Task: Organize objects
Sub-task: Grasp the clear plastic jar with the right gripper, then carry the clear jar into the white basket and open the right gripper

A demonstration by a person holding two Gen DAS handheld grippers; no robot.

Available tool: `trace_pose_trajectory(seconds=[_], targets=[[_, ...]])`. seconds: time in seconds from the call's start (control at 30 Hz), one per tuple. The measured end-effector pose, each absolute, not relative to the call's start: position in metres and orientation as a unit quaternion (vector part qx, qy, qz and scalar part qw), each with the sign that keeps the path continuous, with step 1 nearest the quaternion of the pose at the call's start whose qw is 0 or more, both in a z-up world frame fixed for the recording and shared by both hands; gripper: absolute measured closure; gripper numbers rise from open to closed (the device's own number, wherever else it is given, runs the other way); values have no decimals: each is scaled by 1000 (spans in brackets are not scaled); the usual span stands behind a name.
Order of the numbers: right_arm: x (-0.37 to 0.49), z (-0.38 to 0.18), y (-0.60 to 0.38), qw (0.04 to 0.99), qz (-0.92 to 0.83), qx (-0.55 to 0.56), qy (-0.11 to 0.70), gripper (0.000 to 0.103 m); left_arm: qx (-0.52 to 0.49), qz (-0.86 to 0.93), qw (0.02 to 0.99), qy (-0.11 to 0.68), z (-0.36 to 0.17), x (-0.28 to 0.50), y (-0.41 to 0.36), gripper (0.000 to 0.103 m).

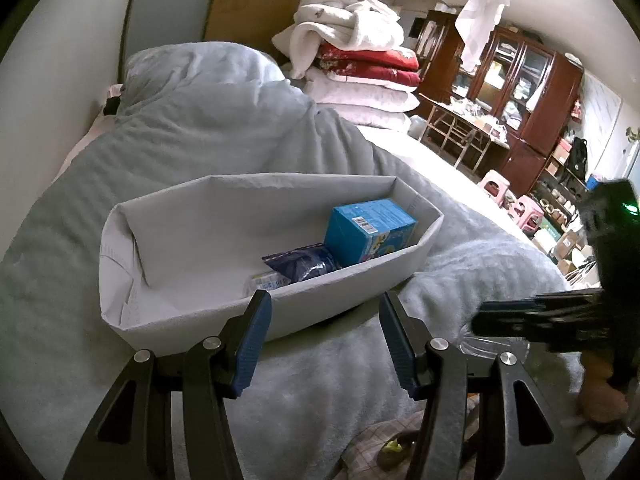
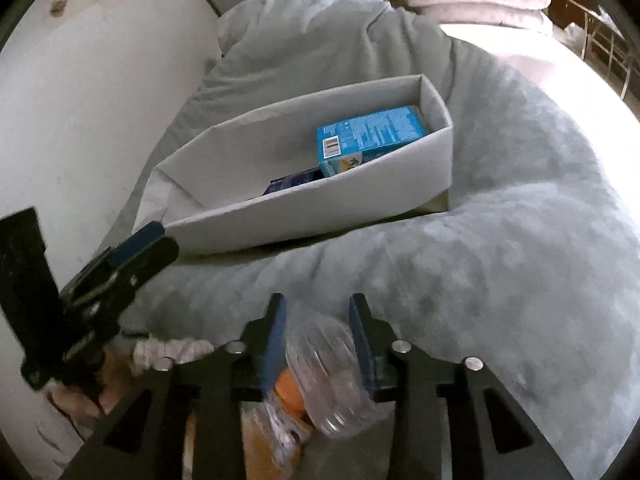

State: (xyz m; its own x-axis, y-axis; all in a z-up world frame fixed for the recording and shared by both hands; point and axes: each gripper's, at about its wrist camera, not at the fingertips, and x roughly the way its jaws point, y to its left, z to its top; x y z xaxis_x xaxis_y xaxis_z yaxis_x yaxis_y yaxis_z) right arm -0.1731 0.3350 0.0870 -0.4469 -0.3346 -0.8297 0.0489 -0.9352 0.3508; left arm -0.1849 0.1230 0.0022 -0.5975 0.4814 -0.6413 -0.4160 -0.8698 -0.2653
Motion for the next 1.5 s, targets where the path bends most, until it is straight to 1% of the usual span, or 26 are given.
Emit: trace_pose_trajectory(seconds=[0.03,0.07,0.1,0.13,0.17,0.23,0.27,0.3,0.33,0.37,0.5,0.6,0.7,0.83,1.17,1.5], targets=[[-168,90,338,120,-841,508,-143,64,-372,893,252,-44,2,-185,123,47],[-162,95,342,131,-843,501,-146,54,-371,893,252,-43,2,-185,124,47],[-159,98,344,141,-844,497,-143,42,-371,893,252,-44,2,-185,123,47],[-155,101,345,153,-846,494,-132,38,-372,892,252,-43,2,-185,123,47],[-153,101,344,155,-846,496,-118,38,-373,892,252,-43,2,-185,124,47],[-152,96,339,149,-843,511,-81,38,-375,891,252,-44,2,-185,123,47],[-154,86,332,136,-833,534,-45,38,-376,890,253,-44,2,-185,123,47],[-155,78,327,124,-826,549,-19,41,-376,890,253,-45,2,-185,123,47],[-159,72,320,111,-824,556,6,45,-376,890,253,-45,2,-185,123,47],[-156,66,314,100,-829,550,22,58,-375,890,255,-47,2,-185,123,47],[-146,71,307,89,-850,519,29,58,-380,887,258,-49,-1,-188,123,47],[-140,79,312,102,-859,501,2,58,-376,888,259,-52,0,-187,122,47],[-138,83,323,108,-864,490,-41,58,-376,888,259,-51,0,-187,123,47],[-147,86,329,92,-864,491,-64,58,-374,889,260,-48,2,-186,123,47],[-148,71,315,92,-854,511,-39,58,-383,883,269,-33,-1,-185,129,47],[-149,73,317,94,-853,512,-42,58,-376,886,270,-32,2,-183,128,47]])
